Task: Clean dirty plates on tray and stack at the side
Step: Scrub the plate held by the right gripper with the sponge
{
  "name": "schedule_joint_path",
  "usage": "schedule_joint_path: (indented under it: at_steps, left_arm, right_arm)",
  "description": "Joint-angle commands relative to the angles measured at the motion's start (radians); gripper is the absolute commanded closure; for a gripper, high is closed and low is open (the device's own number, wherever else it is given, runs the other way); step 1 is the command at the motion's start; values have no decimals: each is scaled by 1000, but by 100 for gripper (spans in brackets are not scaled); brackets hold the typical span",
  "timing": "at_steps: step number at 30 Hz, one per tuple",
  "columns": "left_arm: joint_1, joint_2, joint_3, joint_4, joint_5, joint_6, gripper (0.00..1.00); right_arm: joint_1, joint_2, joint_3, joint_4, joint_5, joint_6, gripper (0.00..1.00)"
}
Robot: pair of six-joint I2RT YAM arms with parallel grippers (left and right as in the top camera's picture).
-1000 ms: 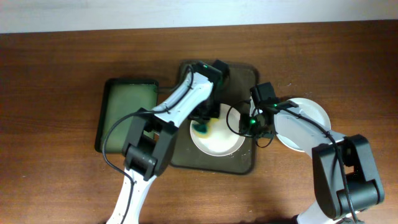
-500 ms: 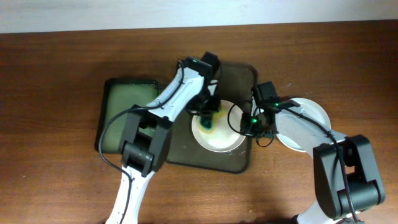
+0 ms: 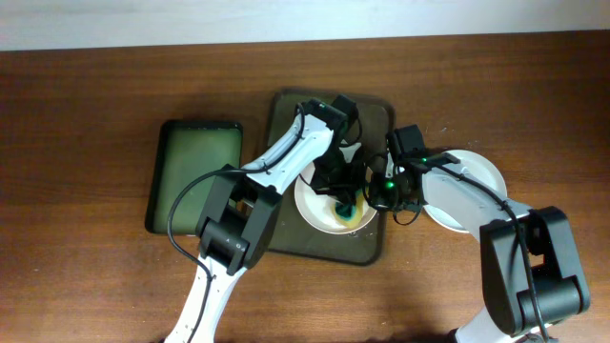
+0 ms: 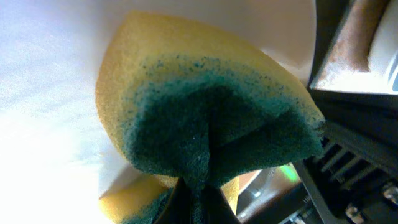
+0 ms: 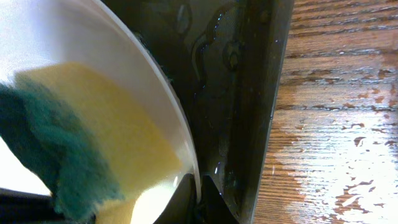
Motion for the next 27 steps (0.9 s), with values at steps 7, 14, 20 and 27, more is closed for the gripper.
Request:
schedule_joint_path:
  at_steps: [7, 14, 20, 27]
  left_arm:
    - [-97, 18, -13, 155, -167, 12, 100]
    - [-87, 18, -13, 70, -663, -132, 100]
    - [-81, 17, -13, -69, -1161, -293, 100]
    - [-61, -15, 29, -147, -1162, -311, 100]
  right_arm:
    - [5, 14, -14, -5, 43, -9, 96]
    - [5, 14, -14, -5, 43, -9, 96]
    - [5, 14, -14, -5, 42, -9, 96]
    - [5, 14, -14, -6, 43, -10, 96]
